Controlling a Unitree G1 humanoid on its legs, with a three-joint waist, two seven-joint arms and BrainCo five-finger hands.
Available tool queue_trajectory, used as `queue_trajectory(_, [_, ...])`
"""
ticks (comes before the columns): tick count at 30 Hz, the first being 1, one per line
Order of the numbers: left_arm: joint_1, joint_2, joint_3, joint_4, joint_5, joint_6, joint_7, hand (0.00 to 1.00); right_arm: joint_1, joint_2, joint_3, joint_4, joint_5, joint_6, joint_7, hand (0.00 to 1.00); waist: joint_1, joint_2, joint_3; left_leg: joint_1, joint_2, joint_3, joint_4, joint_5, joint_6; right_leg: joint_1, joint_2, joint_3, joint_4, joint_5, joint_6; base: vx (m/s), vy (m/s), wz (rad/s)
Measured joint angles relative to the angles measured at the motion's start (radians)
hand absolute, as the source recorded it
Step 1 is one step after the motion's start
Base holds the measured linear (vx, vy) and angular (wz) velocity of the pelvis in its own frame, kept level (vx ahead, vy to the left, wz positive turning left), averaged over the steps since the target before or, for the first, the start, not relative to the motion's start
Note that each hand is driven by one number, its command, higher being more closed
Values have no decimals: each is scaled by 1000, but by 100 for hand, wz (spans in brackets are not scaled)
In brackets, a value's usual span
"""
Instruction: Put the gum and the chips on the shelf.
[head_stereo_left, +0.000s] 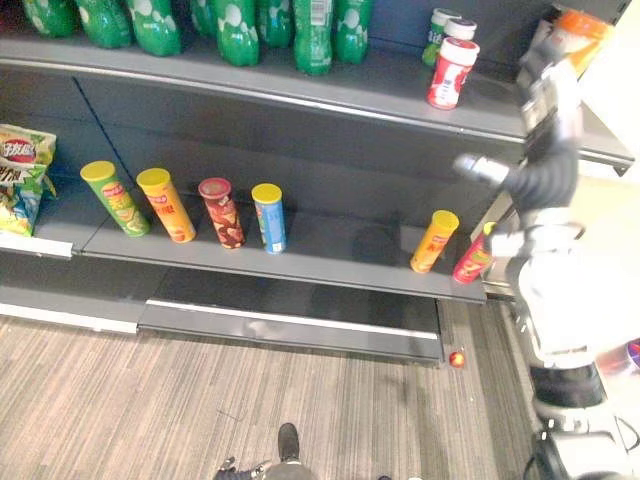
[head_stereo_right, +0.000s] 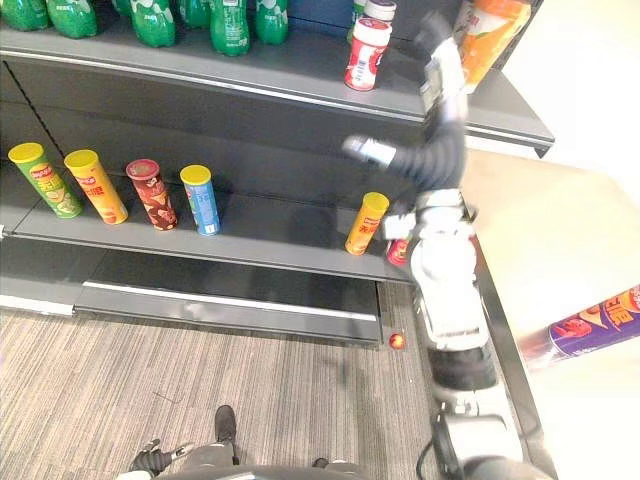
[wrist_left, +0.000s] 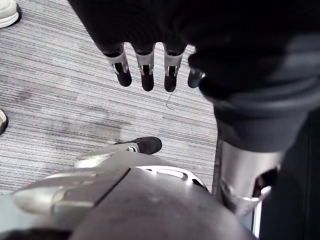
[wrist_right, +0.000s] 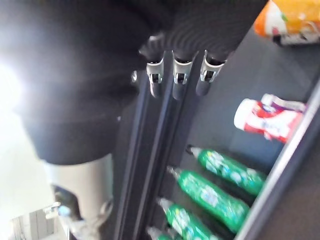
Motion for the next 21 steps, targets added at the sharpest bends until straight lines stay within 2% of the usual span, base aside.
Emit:
queue_trajectory(1, [0,0,0,0,1,0,0,0,22,-2,20,-4,-10,-2,11,0,0,0,0,0,0,0,0,0,0,0,0,0,1,-1,0,0,0,0])
queue_trajectory(5, [2,1,0,4,14,-11,-1,0,197,-10,173,-13,-179,-24,73,0,0,-7,-5,0,-5,0,0,-2,0,-5,-6,3,12,-4,2,39,2,1])
queue_trajectory(7, [2,3,-1,5,33,-21,-1,0,250,-11,215,-9,-215,-30,91,0,1,-8,-6,-1,-6,0,0,-4,0,-6,-7,4,12,-4,2,48,-3,-1])
queue_trajectory(10, [1,7,-2,17,42,-23,-1,0,346,-18,273,70,-290,-40,102,0,0,0,-24,0,-12,3,0,-10,-1,-6,-14,4,12,-11,13,51,2,-1])
queue_trajectory(12, [-1,2,-4,34,42,-24,0,0,410,-9,308,172,-345,-35,105,0,-1,11,-34,4,-17,5,0,-15,0,-3,-19,6,12,-14,17,73,6,-1])
queue_trajectory(15, [-1,-4,-4,42,42,-26,3,0,447,25,325,309,-323,-29,130,0,-1,22,-37,12,-18,11,0,-20,-1,2,-21,9,13,-17,18,54,-4,-5])
queue_trajectory(16, [-1,-12,-4,42,42,-27,3,0,454,47,325,428,-326,-15,149,0,-2,28,-39,15,-18,15,0,-22,-1,2,-22,11,14,-19,18,37,-7,-6])
queue_trajectory(17, [-1,-13,-4,42,42,-27,3,0,457,54,321,468,-326,-9,156,0,-2,32,-39,15,-18,16,0,-22,-1,2,-22,11,14,-20,17,37,-7,-4])
queue_trajectory(19, [-1,-19,-4,42,42,-27,3,0,470,78,302,589,-326,10,174,0,-2,40,-37,16,-19,15,0,-24,-1,2,-24,10,17,-22,17,37,-5,1])
queue_trajectory(21, [-1,-22,-4,42,42,-27,3,0,484,130,223,761,-313,25,180,0,-4,44,-34,18,-22,12,0,-25,-1,1,-27,9,29,-29,15,61,-9,6])
